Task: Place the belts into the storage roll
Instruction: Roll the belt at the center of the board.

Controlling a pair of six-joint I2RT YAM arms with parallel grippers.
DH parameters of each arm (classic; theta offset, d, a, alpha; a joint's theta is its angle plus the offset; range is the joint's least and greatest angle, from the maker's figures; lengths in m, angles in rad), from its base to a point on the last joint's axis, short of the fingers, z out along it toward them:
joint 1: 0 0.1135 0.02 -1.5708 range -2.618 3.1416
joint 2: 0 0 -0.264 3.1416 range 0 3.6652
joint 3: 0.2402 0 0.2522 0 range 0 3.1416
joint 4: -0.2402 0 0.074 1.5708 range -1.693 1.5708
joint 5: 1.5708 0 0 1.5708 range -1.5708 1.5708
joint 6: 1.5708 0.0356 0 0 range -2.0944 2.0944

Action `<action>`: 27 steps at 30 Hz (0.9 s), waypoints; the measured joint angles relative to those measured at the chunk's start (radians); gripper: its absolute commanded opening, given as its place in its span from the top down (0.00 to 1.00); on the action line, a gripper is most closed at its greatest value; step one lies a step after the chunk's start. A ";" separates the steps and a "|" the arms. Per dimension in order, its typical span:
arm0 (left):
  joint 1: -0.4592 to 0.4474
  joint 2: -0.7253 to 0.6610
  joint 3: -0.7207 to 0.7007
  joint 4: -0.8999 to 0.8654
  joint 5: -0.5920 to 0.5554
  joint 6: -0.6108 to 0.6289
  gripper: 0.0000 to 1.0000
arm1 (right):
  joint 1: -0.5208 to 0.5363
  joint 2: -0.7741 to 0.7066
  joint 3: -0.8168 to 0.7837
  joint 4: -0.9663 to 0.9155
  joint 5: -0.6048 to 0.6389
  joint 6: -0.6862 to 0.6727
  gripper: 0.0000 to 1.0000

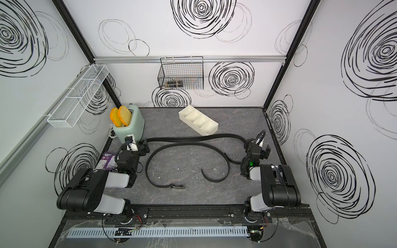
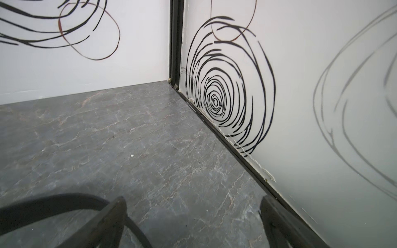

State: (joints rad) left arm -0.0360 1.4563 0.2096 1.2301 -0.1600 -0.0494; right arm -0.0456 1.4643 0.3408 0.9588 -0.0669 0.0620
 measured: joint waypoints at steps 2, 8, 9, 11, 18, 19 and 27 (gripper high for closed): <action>0.009 -0.020 0.016 -0.039 0.019 -0.003 0.04 | -0.006 -0.011 0.066 -0.081 0.021 0.018 0.02; 0.019 -0.064 0.270 -0.420 0.044 -0.030 0.04 | -0.036 -0.022 0.318 -0.366 0.112 0.154 0.02; 0.019 -0.063 0.341 -0.501 0.048 -0.037 0.04 | -0.040 -0.022 0.354 -0.406 0.117 0.176 0.02; 0.013 -0.069 0.449 -0.625 0.053 -0.050 0.04 | -0.045 -0.022 0.408 -0.462 0.119 0.215 0.02; -0.010 -0.127 0.658 -1.064 0.039 -0.195 0.04 | -0.038 -0.022 0.464 -0.531 0.023 0.275 0.02; -0.016 -0.126 0.684 -1.133 0.039 -0.220 0.04 | -0.028 -0.022 0.468 -0.538 -0.003 0.275 0.02; -0.158 -0.139 0.747 -1.504 0.075 -0.296 0.04 | 0.293 -0.018 0.687 -0.815 -0.145 0.080 0.02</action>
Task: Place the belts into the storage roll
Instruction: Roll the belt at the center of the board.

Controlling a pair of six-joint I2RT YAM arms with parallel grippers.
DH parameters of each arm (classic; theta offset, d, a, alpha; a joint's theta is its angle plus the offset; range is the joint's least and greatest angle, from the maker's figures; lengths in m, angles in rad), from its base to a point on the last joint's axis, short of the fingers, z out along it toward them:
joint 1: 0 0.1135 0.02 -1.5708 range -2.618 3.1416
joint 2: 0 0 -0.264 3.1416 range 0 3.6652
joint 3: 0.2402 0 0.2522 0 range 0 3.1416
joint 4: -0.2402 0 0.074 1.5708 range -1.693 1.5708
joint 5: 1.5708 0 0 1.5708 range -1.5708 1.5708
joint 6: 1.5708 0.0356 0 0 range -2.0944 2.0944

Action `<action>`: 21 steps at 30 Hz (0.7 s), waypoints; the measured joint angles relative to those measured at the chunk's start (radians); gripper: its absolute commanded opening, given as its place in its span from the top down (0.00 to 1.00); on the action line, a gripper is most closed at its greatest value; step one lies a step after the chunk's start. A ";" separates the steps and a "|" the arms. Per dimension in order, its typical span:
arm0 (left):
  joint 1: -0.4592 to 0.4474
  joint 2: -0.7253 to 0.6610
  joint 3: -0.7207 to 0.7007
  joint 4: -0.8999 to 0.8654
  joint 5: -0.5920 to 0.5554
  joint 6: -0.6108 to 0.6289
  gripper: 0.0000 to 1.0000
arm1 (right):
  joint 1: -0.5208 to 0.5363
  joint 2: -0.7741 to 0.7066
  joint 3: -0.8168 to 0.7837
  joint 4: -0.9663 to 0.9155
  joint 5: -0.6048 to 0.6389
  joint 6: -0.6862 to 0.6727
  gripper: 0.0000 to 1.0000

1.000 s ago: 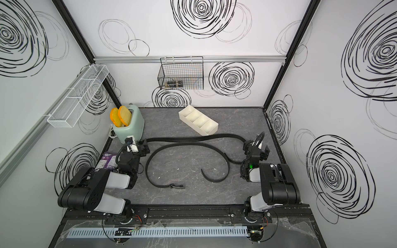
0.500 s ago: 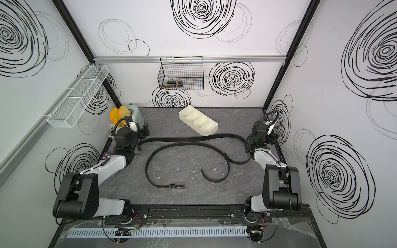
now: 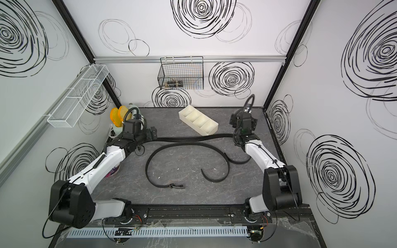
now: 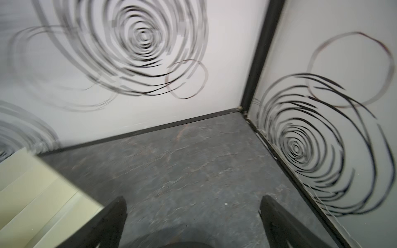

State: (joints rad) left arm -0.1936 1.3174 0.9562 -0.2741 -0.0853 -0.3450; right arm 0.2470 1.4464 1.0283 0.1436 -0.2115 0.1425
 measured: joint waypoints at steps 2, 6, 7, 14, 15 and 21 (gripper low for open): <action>-0.017 -0.019 -0.001 -0.073 0.019 0.002 0.04 | 0.124 0.008 0.072 -0.121 -0.014 -0.048 0.01; -0.021 -0.053 -0.019 -0.153 0.040 0.021 0.04 | 0.333 0.050 0.159 -0.376 -0.017 -0.083 0.00; -0.027 -0.058 -0.027 -0.168 0.041 0.024 0.04 | 0.367 0.065 0.164 -0.433 -0.011 -0.077 0.00; -0.086 -0.090 -0.097 -0.229 0.056 0.027 0.04 | 0.491 0.136 0.086 -0.694 0.035 0.008 0.01; -0.085 -0.098 -0.110 -0.234 0.051 0.026 0.04 | 0.500 0.130 0.061 -0.704 0.035 0.018 0.01; -0.045 -0.121 -0.137 -0.256 0.060 0.010 0.04 | 0.506 0.084 -0.066 -0.718 0.019 0.045 0.04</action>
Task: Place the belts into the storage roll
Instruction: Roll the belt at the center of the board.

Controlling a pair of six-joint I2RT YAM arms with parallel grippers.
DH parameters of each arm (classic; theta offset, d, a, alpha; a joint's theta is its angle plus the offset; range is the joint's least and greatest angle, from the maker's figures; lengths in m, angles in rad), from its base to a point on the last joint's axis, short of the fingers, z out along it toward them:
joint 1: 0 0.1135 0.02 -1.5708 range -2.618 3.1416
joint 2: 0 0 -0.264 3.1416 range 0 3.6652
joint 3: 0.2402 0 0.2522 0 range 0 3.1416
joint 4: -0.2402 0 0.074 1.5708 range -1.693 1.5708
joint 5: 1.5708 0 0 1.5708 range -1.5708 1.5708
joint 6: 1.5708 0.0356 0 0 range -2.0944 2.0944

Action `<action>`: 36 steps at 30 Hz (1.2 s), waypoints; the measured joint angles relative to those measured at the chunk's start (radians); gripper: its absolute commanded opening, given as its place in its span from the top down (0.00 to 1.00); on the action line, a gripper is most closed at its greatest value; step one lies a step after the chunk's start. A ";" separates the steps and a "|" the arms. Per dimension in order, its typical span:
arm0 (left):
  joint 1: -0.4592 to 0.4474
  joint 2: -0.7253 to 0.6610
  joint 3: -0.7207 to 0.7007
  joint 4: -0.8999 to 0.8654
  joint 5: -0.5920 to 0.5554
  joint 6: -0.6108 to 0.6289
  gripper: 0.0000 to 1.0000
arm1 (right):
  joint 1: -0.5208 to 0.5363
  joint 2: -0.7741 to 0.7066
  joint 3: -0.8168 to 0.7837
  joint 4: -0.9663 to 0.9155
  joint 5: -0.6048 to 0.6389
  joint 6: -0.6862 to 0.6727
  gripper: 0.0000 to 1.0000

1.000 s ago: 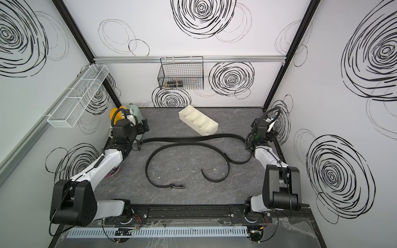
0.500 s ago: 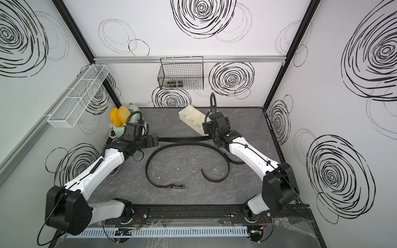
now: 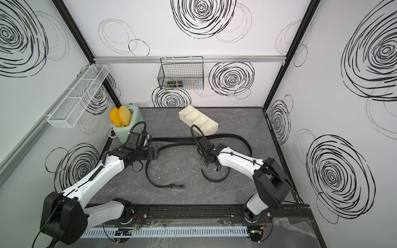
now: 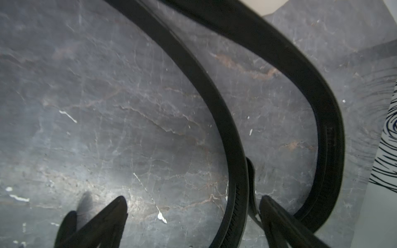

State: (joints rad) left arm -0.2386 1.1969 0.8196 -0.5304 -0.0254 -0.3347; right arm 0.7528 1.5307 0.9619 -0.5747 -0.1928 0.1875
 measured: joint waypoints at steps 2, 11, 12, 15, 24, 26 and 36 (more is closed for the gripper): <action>0.024 0.001 -0.001 0.000 0.017 -0.008 0.04 | 0.000 -0.002 -0.027 0.000 -0.007 0.000 0.05; 0.084 0.037 -0.087 0.014 0.135 -0.054 0.04 | 0.010 -0.003 -0.091 0.022 -0.070 0.004 0.08; 0.092 0.037 -0.096 0.013 0.139 -0.058 0.04 | 0.014 -0.003 -0.091 0.029 -0.078 0.007 0.08; 0.103 0.037 -0.111 0.016 0.143 -0.066 0.04 | 0.023 -0.002 -0.091 0.043 -0.099 0.018 0.08; 0.104 0.064 -0.124 0.039 0.145 -0.074 0.03 | 0.033 -0.004 -0.091 0.064 -0.217 0.037 0.08; 0.104 0.075 -0.129 0.043 0.147 -0.077 0.02 | 0.047 -0.004 -0.091 0.063 -0.246 0.038 0.09; 0.084 0.124 -0.143 0.079 0.160 -0.097 0.12 | 0.080 -0.004 -0.164 0.069 -0.313 0.072 0.16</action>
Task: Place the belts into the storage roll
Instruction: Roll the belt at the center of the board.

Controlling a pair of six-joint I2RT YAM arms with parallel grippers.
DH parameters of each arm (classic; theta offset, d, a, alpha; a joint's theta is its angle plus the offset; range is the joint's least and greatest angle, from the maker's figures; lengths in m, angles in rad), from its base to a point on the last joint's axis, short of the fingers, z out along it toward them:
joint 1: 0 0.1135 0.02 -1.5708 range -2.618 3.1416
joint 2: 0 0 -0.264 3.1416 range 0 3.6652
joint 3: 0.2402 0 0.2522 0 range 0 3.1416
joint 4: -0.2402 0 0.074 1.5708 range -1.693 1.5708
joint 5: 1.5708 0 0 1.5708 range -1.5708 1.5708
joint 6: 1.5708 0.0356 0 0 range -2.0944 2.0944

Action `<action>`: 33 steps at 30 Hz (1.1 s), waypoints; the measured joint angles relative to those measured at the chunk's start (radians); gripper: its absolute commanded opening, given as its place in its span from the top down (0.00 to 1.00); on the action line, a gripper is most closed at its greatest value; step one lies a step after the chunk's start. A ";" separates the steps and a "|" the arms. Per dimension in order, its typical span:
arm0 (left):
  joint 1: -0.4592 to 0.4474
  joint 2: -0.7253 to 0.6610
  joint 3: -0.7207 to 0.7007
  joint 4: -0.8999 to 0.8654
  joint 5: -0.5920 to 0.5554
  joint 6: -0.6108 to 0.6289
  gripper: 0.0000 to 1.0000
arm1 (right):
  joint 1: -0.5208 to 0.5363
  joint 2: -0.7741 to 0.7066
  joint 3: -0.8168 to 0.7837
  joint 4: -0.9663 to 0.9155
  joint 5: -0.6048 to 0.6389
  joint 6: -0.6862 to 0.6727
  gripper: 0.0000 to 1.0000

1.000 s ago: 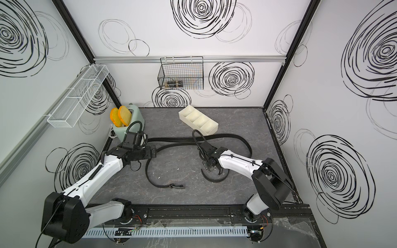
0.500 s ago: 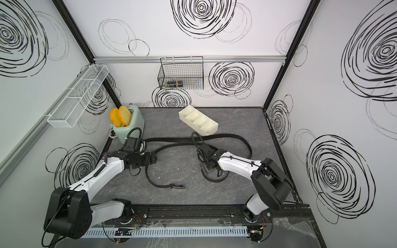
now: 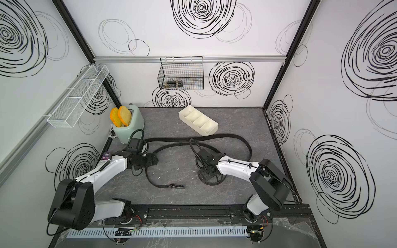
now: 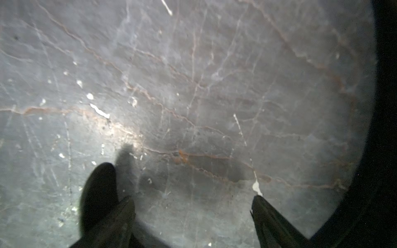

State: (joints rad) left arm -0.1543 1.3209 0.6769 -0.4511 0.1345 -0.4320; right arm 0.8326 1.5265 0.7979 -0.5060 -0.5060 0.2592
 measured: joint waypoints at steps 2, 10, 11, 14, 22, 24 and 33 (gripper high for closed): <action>-0.010 0.010 -0.001 0.005 0.000 -0.001 0.12 | 0.003 0.000 -0.011 -0.002 0.000 0.011 0.16; -0.029 0.013 -0.001 0.006 0.000 -0.001 0.12 | 0.009 -0.101 -0.002 0.010 0.007 0.068 0.12; -0.031 0.013 -0.001 0.006 -0.001 -0.001 0.12 | 0.006 -0.134 0.000 0.022 -0.006 0.075 0.12; -0.037 0.013 -0.001 0.006 -0.001 -0.001 0.12 | 0.005 -0.188 0.004 0.051 -0.055 0.082 0.12; -0.038 0.013 -0.003 0.006 -0.005 -0.002 0.14 | 0.088 -0.071 -0.026 0.016 -0.072 0.073 0.16; -0.039 0.013 -0.003 0.006 -0.006 -0.002 0.15 | 0.107 -0.042 -0.026 0.013 -0.063 0.070 0.19; -0.048 0.013 -0.006 0.005 -0.016 -0.002 0.14 | 0.113 0.005 -0.034 0.066 -0.016 0.098 0.57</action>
State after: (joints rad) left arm -0.2020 1.3334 0.6712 -0.4458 0.1188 -0.4343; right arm 0.9451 1.5318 0.7643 -0.4397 -0.5220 0.3576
